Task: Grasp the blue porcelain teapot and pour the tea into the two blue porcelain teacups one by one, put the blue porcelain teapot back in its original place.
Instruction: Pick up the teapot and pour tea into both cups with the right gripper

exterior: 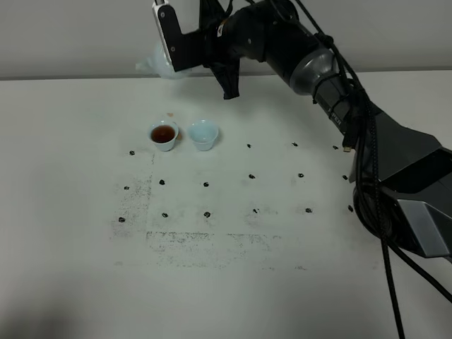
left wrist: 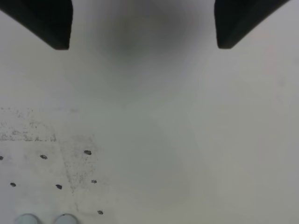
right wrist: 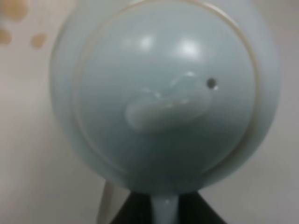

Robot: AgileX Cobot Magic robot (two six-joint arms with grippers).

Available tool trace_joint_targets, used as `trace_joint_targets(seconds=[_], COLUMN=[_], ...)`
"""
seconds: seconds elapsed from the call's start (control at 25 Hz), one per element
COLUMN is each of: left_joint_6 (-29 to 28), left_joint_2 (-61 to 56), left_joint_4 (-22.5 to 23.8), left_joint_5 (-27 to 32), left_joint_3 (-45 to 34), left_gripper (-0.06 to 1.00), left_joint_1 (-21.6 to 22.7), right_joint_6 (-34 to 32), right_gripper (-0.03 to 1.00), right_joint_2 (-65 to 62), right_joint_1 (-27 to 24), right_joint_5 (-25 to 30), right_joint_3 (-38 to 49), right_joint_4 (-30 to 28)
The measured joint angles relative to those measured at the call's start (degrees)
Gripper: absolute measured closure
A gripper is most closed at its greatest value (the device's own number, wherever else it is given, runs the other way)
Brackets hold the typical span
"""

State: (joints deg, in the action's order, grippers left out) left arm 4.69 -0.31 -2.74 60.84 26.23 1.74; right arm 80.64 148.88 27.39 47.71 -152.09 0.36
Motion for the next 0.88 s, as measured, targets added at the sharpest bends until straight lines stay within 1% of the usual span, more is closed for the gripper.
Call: trace_joint_targets(seconds=[0.12, 0.32, 0.4, 0.44, 0.56, 0.64, 0.88], left_joint_6=[0.0, 0.0, 0.0, 0.0, 0.0, 0.0, 0.0], left_joint_2=[0.0, 0.0, 0.0, 0.0, 0.0, 0.0, 0.0], left_joint_4=[0.0, 0.0, 0.0, 0.0, 0.0, 0.0, 0.0], left_joint_5=[0.0, 0.0, 0.0, 0.0, 0.0, 0.0, 0.0], left_joint_3=[0.0, 0.0, 0.0, 0.0, 0.0, 0.0, 0.0], left_gripper=[0.34, 0.34, 0.34, 0.34, 0.34, 0.34, 0.34], left_joint_1=[0.0, 0.0, 0.0, 0.0, 0.0, 0.0, 0.0], right_joint_6=[-11.1, -30.7, -38.3, -41.5, -47.8, -49.9, -51.5], right_gripper=[0.93, 0.93, 0.93, 0.93, 0.93, 0.93, 0.93], right_joint_2=[-2.9, -6.4, -6.9, -7.0, -7.0, -7.0, -5.9], right_joint_1=[0.0, 0.6, 1.7, 2.4, 5.2, 7.0, 10.7], right_joint_5=[5.8, 18.1, 21.7, 22.6, 23.4, 23.4, 23.6], right_joint_3=[0.0, 0.0, 0.0, 0.0, 0.0, 0.0, 0.0], right_joint_4=[0.1, 1.2, 2.7, 3.6, 4.7, 5.0, 6.4])
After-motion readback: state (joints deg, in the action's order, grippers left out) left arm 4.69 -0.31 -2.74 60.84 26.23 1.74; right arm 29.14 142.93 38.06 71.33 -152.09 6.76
